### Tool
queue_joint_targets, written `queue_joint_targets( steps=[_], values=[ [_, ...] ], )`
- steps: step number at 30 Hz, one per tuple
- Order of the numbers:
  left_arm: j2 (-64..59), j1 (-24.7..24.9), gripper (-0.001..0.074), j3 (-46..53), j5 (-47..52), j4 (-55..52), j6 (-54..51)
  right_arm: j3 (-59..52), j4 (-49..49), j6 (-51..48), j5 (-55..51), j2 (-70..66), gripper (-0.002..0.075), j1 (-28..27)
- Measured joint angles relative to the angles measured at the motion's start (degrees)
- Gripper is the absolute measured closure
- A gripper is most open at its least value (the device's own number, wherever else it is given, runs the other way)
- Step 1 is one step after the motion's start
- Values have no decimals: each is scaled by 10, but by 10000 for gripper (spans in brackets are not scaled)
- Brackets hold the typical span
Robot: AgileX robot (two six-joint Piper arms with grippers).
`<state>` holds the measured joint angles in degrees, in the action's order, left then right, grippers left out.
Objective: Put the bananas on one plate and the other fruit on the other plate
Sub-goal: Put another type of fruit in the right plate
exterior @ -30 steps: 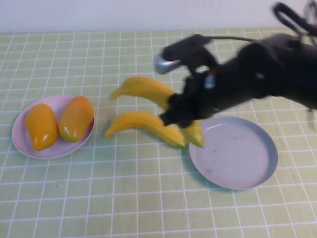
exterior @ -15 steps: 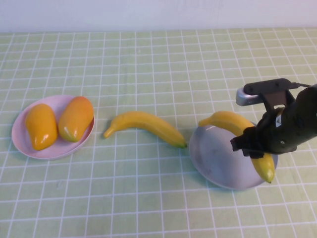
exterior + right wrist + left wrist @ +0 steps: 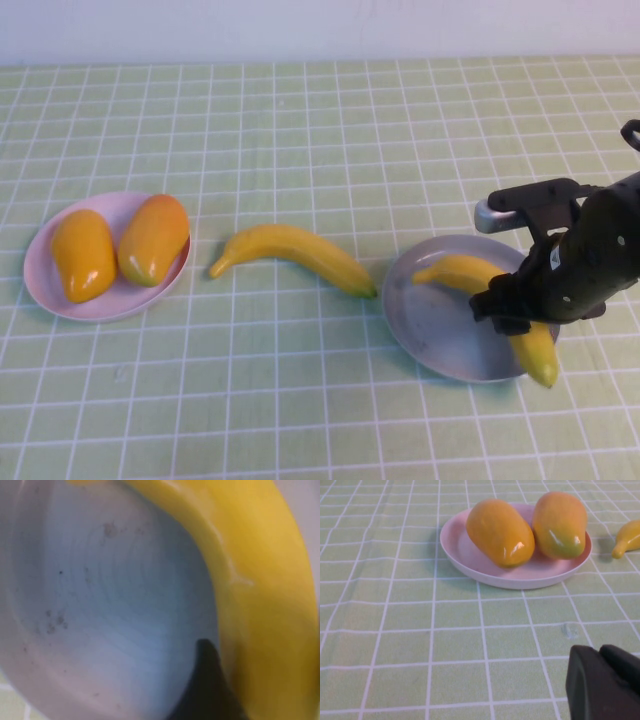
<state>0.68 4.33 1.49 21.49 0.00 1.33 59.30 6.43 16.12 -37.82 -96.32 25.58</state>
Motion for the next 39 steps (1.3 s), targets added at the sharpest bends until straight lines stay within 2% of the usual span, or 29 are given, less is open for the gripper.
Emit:
queue_joint_targets(
  steps=[3, 7, 12, 18, 25, 33, 39],
  values=[
    [0, 0, 731, 0, 0, 0, 0, 0, 1, 2, 0, 0, 251, 0],
    [0, 0, 731, 0, 0, 0, 0, 6, 2, 2, -14, 7, 226, 0],
    [0, 0, 731, 0, 0, 0, 0, 48, 7, -24, -26, 35, 240, 23],
    [0, 0, 731, 0, 0, 0, 0, 116, -27, -188, 27, 28, 261, 84],
    [0, 0, 731, 0, 0, 0, 0, 225, -108, -393, 37, -72, 262, 125],
    [0, 0, 731, 0, 0, 0, 0, 365, -123, -431, -26, -219, 262, 131],
    [0, 0, 731, 0, 0, 0, 0, 430, -115, -433, -47, -287, 262, 131]
  ],
)
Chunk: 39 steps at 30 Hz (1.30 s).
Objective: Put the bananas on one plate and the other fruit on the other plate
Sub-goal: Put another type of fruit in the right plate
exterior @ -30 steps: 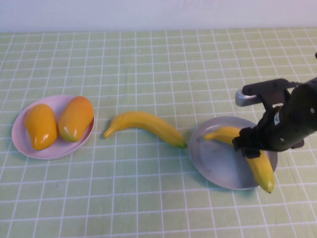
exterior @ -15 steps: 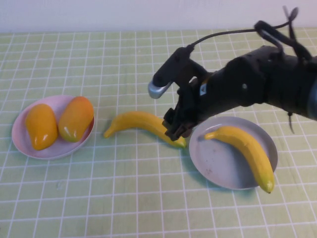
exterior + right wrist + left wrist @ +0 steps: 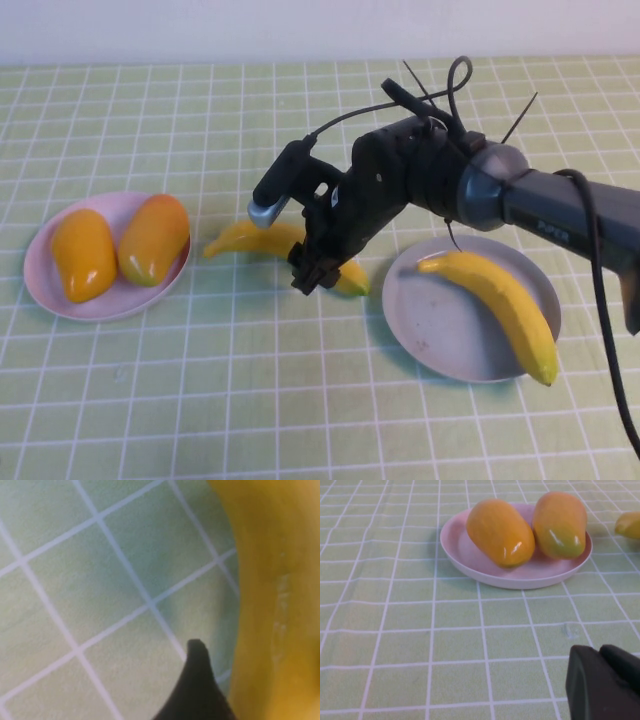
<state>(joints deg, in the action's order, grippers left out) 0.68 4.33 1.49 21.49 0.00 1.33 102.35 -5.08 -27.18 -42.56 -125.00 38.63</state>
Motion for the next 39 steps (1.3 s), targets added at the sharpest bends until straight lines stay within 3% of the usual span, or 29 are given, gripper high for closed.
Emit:
queue_joint_targets(
  steps=[5, 12, 14, 23, 30, 35, 39],
  values=[
    [0, 0, 731, 0, 0, 0, 0, 19, 0, 0, -5, -26, 272, 0],
    [0, 0, 731, 0, 0, 0, 0, 19, 2, 0, -5, -32, 421, -1],
    [0, 0, 731, 0, 0, 0, 0, 19, 2, 9, -5, -32, 419, -1],
    [0, 0, 731, 0, 0, 0, 0, 7, 26, 197, -32, 38, 419, -1],
    [0, 0, 731, 0, 0, 0, 0, -164, 75, 366, -31, 208, 419, -8],
    [0, 0, 731, 0, 0, 0, 0, -306, 87, 413, -24, 289, 419, -30],
    [0, 0, 731, 0, 0, 0, 0, -359, 90, 419, -24, 298, 419, -48]
  ],
)
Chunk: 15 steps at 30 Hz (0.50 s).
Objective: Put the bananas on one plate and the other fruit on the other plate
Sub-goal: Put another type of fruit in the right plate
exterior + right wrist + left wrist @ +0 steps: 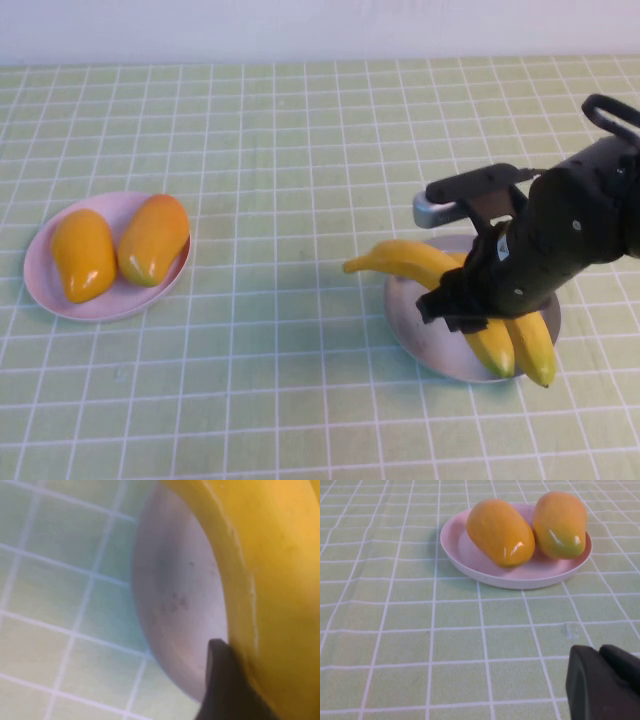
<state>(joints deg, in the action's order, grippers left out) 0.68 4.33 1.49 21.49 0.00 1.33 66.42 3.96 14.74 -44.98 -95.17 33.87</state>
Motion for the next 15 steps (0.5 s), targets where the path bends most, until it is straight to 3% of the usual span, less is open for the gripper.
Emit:
queue_joint_targets(
  steps=[15],
  values=[
    [0, 0, 731, 0, 0, 0, 0, -10, 9, 2, -24, -32, 417, -20]
  ],
)
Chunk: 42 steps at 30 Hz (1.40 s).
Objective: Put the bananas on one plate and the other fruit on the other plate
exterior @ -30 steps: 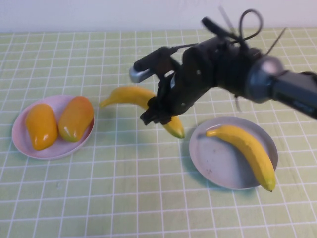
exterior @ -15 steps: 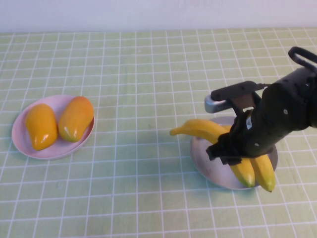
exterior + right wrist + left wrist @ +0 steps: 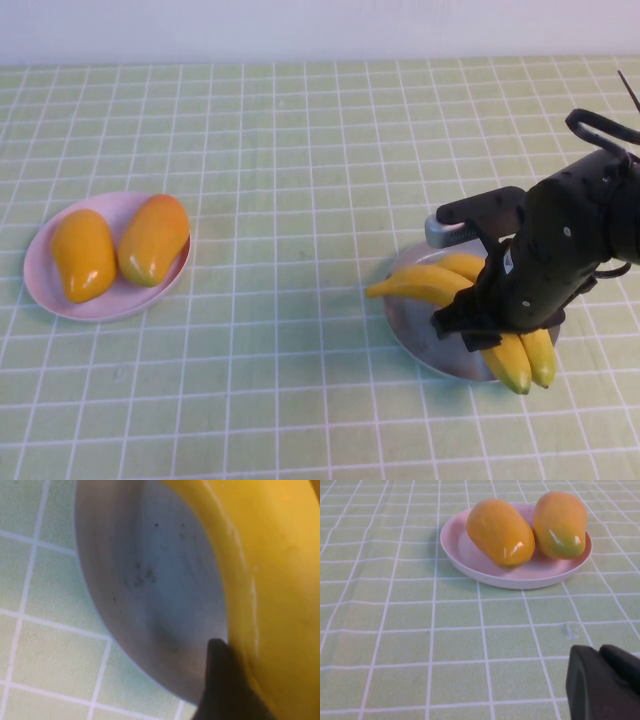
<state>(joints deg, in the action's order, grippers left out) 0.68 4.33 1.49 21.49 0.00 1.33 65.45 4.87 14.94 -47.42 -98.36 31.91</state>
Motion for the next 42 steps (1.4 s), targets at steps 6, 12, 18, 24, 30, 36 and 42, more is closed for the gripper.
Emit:
queue_joint_targets(
  steps=[6, 12, 18, 24, 30, 36, 42],
  values=[
    [0, 0, 731, 0, 0, 0, 0, 0, 0, 1, 0, 0, 300, 0],
    [0, 0, 731, 0, 0, 0, 0, 0, -3, 24, -7, 16, 291, 0],
    [0, 0, 731, 0, 0, 0, 0, 0, -9, 28, -54, 85, 504, 19],
    [0, 0, 731, 0, 0, 0, 0, -3, -10, 20, -96, 155, 714, 30],
    [0, 0, 731, 0, 0, 0, 0, -58, -36, -34, -129, 258, 736, 33],
    [0, 0, 731, 0, 0, 0, 0, -86, -49, -62, -191, 346, 740, 33],
    [0, 0, 731, 0, 0, 0, 0, -123, -55, -138, -146, 386, 741, 33]
  ],
)
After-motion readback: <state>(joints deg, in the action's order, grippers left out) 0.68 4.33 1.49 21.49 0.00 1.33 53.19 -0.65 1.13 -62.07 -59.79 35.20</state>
